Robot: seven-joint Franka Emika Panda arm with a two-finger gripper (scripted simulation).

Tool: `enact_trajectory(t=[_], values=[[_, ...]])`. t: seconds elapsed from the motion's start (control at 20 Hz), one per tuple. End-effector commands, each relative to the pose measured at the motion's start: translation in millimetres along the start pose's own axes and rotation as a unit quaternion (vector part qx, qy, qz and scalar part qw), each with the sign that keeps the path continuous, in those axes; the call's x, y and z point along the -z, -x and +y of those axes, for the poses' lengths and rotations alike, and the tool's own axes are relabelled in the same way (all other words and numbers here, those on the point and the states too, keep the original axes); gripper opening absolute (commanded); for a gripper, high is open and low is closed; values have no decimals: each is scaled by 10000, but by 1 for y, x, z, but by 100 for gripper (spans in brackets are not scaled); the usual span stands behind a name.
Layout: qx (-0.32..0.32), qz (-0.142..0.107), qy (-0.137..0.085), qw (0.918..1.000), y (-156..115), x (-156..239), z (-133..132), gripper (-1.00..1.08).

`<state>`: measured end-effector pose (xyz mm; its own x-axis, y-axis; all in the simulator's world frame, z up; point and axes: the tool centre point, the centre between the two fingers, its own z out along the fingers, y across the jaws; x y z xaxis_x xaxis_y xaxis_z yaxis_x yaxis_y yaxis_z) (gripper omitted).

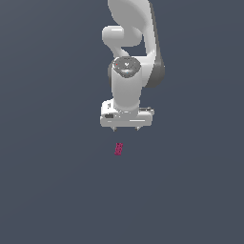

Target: Pick up the object and move it to a goal position.

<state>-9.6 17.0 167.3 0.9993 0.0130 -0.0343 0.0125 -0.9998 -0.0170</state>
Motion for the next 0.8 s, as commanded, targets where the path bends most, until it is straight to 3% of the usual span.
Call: enact_trajectory(t=[0.0,0.75], values=[[0,0,0,10000,0,0,0,100],[157,-60,112,9998,2,-1,11,100]])
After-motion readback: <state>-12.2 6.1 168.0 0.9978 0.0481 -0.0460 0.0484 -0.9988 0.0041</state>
